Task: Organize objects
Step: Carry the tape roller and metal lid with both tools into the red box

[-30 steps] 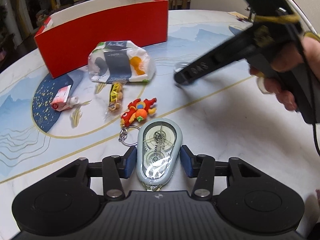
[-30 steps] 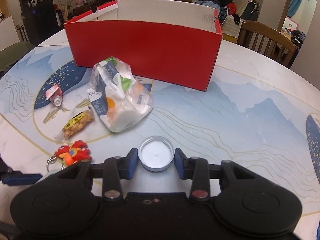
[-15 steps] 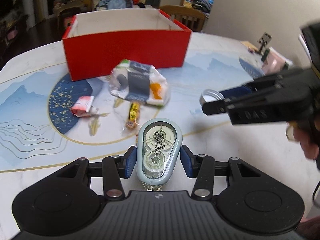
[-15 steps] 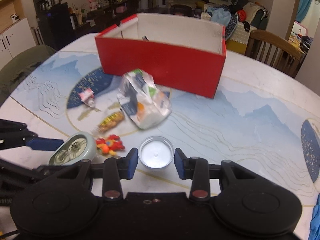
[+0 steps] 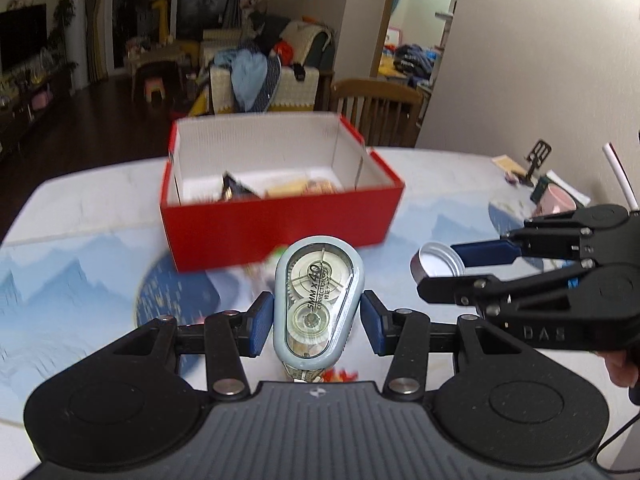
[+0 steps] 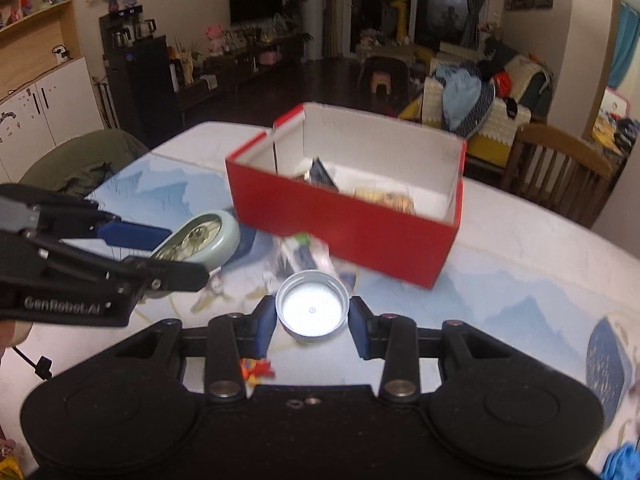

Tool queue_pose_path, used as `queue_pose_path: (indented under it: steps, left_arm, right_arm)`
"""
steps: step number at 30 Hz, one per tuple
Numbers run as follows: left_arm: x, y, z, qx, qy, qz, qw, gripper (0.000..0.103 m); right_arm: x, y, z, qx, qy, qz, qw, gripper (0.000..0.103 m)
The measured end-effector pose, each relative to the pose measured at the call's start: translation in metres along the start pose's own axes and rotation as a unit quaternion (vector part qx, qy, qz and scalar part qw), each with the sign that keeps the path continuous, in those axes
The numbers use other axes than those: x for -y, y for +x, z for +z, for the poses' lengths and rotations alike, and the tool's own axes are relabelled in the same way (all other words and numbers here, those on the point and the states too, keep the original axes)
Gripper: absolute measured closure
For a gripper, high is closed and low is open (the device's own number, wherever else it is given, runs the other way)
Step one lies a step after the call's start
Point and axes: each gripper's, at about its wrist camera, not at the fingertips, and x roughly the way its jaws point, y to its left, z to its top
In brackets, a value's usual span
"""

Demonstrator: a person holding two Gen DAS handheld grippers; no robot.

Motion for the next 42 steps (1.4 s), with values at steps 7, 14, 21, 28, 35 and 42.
queue_pose_path:
  steps: [7,14,21,28,35,42]
  left_arm:
    - [-0.007,0.002,0.037,0.024,0.005,0.015,0.9996,0.057]
    - [-0.016,0.019,0.068,0.028,0.007,0.032,0.9991,0.057]
    - [-0.028,0.051,0.099,0.022,0.019,0.055,0.9981,0.057]
    - [-0.038,0.09,0.123,0.005,0.035,0.074,0.9967,0.057]
    - [-0.047,0.13,0.132,-0.025,0.04,0.091,0.9947,0.057]
    - [-0.047,0.167,0.133,-0.061,0.038,0.099,0.9925,0.057]
  right_arm:
    - [0.016,0.0,0.03,0.032,0.032,0.013,0.999,0.065]
    - [0.036,0.01,0.062,0.059,0.045,0.001,0.997,0.065]
    - [0.055,0.041,0.088,0.048,0.051,-0.01,0.998,0.065]
    - [0.07,0.077,0.103,0.02,0.061,-0.016,0.998,0.065]
    - [0.08,0.114,0.116,-0.009,0.063,-0.041,0.997,0.065]
    - [0.092,0.149,0.124,-0.038,0.085,-0.054,0.994,0.065]
